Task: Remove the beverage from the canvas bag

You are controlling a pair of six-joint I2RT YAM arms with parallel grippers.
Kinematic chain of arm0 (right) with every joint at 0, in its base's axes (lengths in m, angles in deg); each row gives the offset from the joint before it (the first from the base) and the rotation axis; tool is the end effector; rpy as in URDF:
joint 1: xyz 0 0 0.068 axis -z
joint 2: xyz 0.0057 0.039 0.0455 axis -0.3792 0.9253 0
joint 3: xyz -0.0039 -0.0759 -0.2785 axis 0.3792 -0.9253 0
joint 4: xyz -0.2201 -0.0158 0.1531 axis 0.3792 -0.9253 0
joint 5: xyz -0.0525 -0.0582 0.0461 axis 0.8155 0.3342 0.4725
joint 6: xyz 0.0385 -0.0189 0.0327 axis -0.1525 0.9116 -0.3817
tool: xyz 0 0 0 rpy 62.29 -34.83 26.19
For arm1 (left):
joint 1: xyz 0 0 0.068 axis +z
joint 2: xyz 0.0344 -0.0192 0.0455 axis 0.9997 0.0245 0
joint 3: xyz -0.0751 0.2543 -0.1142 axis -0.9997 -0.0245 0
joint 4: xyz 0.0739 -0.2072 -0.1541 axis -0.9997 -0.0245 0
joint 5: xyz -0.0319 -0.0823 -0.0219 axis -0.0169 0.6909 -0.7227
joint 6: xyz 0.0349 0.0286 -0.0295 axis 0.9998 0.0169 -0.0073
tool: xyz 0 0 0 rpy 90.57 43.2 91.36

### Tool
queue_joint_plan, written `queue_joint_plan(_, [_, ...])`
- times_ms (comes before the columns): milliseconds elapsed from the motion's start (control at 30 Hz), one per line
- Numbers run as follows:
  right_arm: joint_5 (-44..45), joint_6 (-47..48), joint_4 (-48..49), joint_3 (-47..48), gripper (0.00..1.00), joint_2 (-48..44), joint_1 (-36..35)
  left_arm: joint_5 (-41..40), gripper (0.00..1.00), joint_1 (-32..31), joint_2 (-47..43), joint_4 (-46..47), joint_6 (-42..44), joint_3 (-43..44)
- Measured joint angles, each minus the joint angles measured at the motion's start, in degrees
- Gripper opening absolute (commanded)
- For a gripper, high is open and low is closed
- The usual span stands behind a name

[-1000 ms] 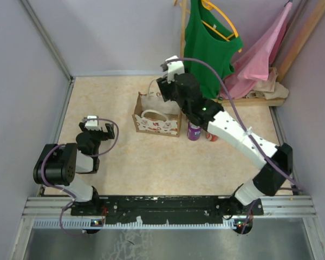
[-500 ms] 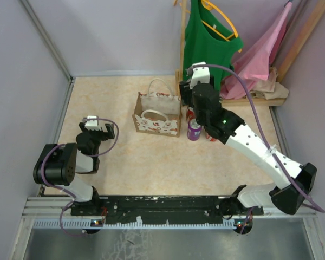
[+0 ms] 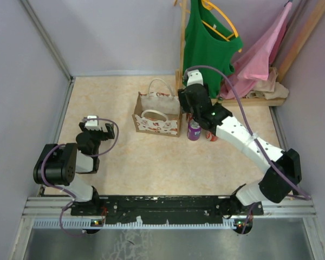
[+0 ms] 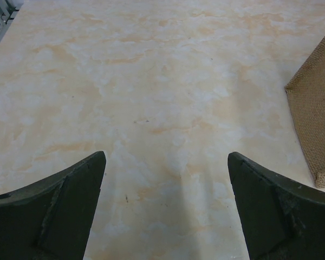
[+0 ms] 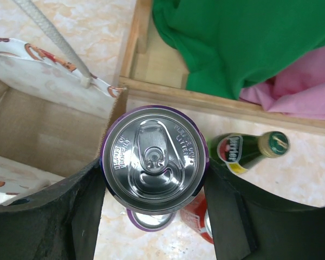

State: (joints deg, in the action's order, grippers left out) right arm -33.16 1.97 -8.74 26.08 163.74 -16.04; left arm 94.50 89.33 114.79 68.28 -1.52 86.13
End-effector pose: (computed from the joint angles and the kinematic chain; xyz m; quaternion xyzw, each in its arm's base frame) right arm 0.2650 0.1860 0.3686 -0.1015 0.8318 -0.0296 0.5449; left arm 0.2424 -0.0001 0.1506 0.0356 0.7310 -0.0189 0.6812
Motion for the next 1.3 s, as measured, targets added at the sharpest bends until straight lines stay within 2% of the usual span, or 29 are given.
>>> queue_joint_plan(533, [-11.04,0.11,5.20,0.09,0.00,12.68,0.63,0.00,1.00,0.00,0.00,0.00,0.00,0.00])
queue_joint_plan(900, [-13.03,1.38,7.50,4.50,0.00,16.79,0.94,0.00,1.00,0.00,0.00,0.00,0.00,0.00])
queue_joint_plan(1300, [-13.94,0.66,8.00,4.42,0.00,21.29,1.49,0.00,1.00,0.00,0.00,0.00,0.00,0.00])
